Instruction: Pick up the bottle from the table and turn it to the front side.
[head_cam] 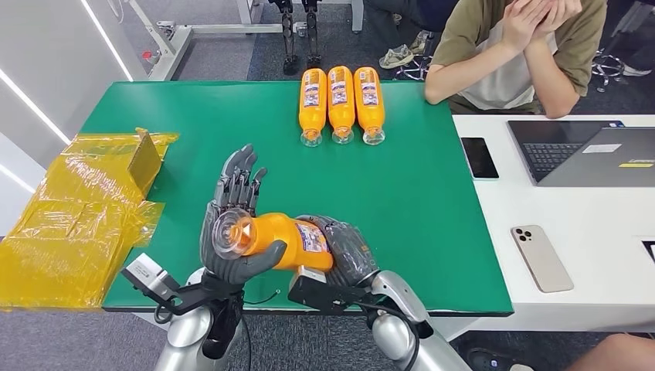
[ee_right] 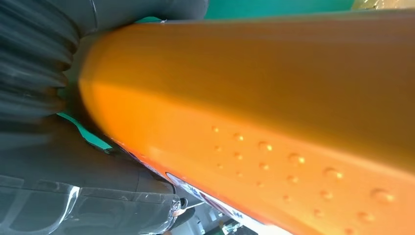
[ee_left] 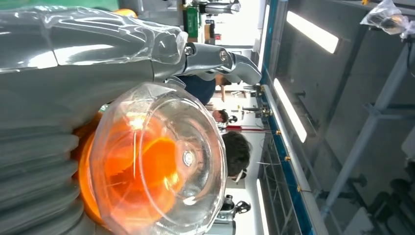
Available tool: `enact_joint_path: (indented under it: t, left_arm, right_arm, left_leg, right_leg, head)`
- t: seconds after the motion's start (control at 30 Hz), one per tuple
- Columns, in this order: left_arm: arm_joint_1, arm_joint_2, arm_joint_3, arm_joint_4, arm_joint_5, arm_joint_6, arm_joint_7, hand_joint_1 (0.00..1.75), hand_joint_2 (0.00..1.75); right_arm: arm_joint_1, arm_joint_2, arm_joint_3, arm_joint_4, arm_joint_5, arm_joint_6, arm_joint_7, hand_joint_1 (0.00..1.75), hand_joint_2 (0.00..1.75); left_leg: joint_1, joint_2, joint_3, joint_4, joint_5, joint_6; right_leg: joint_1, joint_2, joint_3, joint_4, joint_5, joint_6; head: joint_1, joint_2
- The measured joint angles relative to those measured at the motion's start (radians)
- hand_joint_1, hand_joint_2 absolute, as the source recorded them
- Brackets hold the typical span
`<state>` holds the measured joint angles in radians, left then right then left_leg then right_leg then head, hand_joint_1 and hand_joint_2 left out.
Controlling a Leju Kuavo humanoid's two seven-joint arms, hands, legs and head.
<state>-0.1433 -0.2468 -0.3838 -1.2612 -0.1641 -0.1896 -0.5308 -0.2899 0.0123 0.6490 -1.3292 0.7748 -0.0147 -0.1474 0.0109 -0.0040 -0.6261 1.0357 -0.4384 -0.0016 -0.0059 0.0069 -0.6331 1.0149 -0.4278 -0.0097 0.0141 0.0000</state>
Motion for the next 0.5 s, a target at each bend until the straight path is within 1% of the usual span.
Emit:
enact_joint_path:
  t: [0.03,0.17,0.5]
  left_arm:
    - [0.000,0.000,0.000,0.001,0.000,-0.001,0.001,1.54,1.75]
    - [0.001,0.000,0.000,0.002,-0.003,-0.006,0.005,1.75,1.75]
    - [0.008,0.001,0.000,0.002,-0.004,-0.002,0.005,1.75,1.75]
  right_arm:
    - [-0.001,-0.002,0.000,0.000,-0.001,0.003,-0.003,1.75,1.75]
    - [-0.003,-0.007,0.001,-0.001,-0.012,0.009,-0.019,1.75,1.75]
    - [-0.005,-0.008,0.001,-0.002,-0.024,0.001,-0.034,1.75,1.75]
  left_leg:
    - [0.000,0.000,0.000,0.000,0.000,0.000]
    - [0.000,0.000,0.000,0.000,0.000,0.000]
    - [0.000,0.000,0.000,0.000,0.000,0.000]
  right_leg:
    - [0.000,0.000,0.000,0.000,0.000,0.000]
    - [0.000,0.000,0.000,0.000,0.000,0.000]
    - [0.000,0.000,0.000,0.000,0.000,0.000]
  head:
    - [0.000,0.000]
    - [0.000,0.000]
    - [0.000,0.000]
